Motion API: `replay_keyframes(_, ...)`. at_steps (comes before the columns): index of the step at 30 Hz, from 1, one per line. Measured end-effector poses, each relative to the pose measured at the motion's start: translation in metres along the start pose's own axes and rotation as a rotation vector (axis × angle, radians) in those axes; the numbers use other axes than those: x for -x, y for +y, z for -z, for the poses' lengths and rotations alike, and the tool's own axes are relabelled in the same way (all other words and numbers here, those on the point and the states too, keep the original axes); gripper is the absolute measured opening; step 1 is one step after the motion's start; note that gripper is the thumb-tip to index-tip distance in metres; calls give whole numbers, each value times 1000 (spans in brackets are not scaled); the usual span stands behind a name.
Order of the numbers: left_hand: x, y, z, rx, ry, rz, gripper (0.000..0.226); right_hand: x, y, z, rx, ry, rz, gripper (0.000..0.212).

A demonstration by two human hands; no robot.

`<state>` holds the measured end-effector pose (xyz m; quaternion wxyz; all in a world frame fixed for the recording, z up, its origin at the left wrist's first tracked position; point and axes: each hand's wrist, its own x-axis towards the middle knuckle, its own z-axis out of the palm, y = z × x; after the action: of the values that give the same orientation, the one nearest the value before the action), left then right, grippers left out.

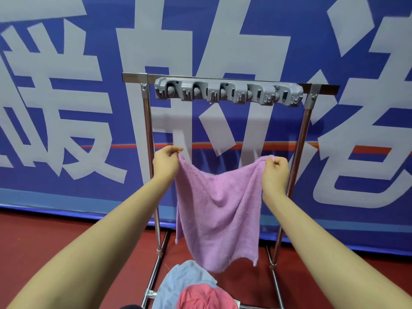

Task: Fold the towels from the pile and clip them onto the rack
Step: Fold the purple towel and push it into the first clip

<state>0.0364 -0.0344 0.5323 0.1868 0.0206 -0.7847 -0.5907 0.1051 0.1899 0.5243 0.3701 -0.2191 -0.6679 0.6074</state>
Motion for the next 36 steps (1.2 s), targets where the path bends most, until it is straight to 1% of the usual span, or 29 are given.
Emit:
replay_keyframes(4, -4, 6, 5, 123, 16, 91, 31, -7, 1, 1, 12, 108, -9, 16)
replay_keyframes(7, -10, 10, 8, 106, -45, 65, 43, -14, 0, 3, -26, 133, -59, 18)
replay_keyframes(8, -12, 11, 9, 59, -91, 28, 47, -16, 0, 3, -37, 136, -68, 18)
replay_keyframes(10, -14, 14, 10, -133, -171, -74, 41, -21, 1, 5, -44, 143, -82, 15)
replay_keyframes(12, -14, 16, 10, -355, -182, -181, 31, -23, 2, 7, -48, 148, -82, 4)
replay_keyframes(13, -15, 16, 10, -420, -163, -235, 27, -23, 2, 9, -32, 145, -64, 3)
replay_keyframes(15, -17, 13, 11, -470, -94, -310, 25, -21, -1, 13, -12, 131, -9, 11)
replay_keyframes(18, -23, 8, 12, -463, 9, -307, 31, -18, -6, 14, -1, 101, 71, 35)
replay_keyframes(21, -22, 8, 11, -400, 77, -239, 38, -19, -4, 10, 85, 77, 119, 44)
replay_keyframes(24, -19, 10, 11, -296, 129, -188, 35, -21, -2, 8, 176, 84, 122, 38)
replay_keyframes(27, -16, 16, 12, -195, 117, -132, 36, -23, 0, 12, 357, 53, 197, 30)
replay_keyframes(30, -19, 17, 13, -124, 81, -48, 41, -27, 2, 16, 551, 39, 265, 31)
replay_keyframes(33, -27, 13, 13, -187, 6, -50, 37, -31, 2, 20, 697, 31, 371, 29)
replay_keyframes(35, -30, 13, 14, -339, -69, -105, 33, -32, 2, 23, 767, 37, 423, 23)
replay_keyframes(36, -29, 13, 15, -452, -126, -119, 30, -32, 2, 23, 786, 47, 441, 20)
